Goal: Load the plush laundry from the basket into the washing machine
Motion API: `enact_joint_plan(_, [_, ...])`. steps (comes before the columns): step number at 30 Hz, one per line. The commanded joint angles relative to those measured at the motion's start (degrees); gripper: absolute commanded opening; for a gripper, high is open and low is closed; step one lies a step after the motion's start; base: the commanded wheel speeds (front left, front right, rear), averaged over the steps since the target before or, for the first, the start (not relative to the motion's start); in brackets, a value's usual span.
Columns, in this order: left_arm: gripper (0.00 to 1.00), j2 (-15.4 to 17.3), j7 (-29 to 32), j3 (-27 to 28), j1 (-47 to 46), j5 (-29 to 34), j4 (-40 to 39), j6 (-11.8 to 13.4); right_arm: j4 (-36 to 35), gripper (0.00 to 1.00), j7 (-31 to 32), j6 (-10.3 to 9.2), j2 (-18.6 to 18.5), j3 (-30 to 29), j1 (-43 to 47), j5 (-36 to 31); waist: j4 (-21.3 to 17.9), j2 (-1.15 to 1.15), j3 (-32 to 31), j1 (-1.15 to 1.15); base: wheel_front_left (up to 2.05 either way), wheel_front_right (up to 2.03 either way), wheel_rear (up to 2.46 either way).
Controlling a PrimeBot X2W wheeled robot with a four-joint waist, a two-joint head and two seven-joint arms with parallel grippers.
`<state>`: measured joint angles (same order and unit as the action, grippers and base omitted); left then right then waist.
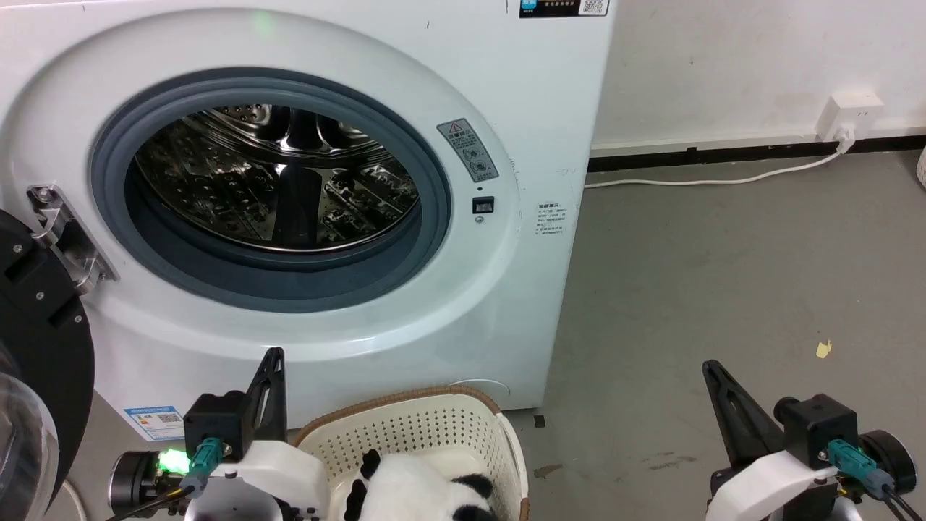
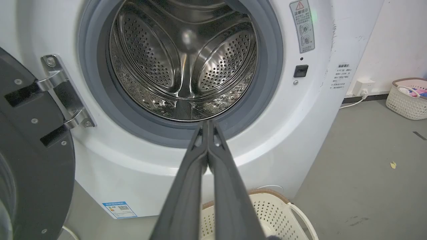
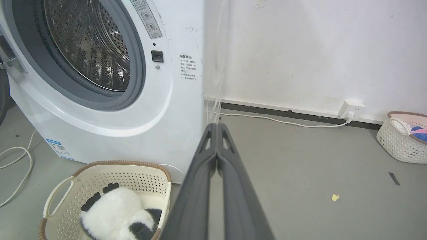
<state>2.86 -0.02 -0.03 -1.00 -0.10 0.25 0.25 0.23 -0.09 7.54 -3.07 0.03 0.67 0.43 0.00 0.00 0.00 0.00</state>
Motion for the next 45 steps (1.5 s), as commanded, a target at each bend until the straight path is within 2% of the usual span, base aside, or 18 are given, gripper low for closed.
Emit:
enact_joint_plan(1, [0.00, 0.01, 0.02, 0.03, 1.00, 0.10, -0.25, -0.25, -0.23, 0.00, 0.09, -0.05, 0.19, -0.03, -0.67, -0.43, 0.00, 0.00, 0.00, 0.00, 0.00, 0.00, 0.00])
enact_joint_plan(45, [0.00, 0.01, 0.02, 0.03, 1.00, 0.10, -0.25, -0.25, -0.23, 0.00, 0.09, -0.05, 0.19, -0.03, -0.67, -0.43, 0.00, 0.00, 0.00, 0.00, 0.00, 0.00, 0.00])
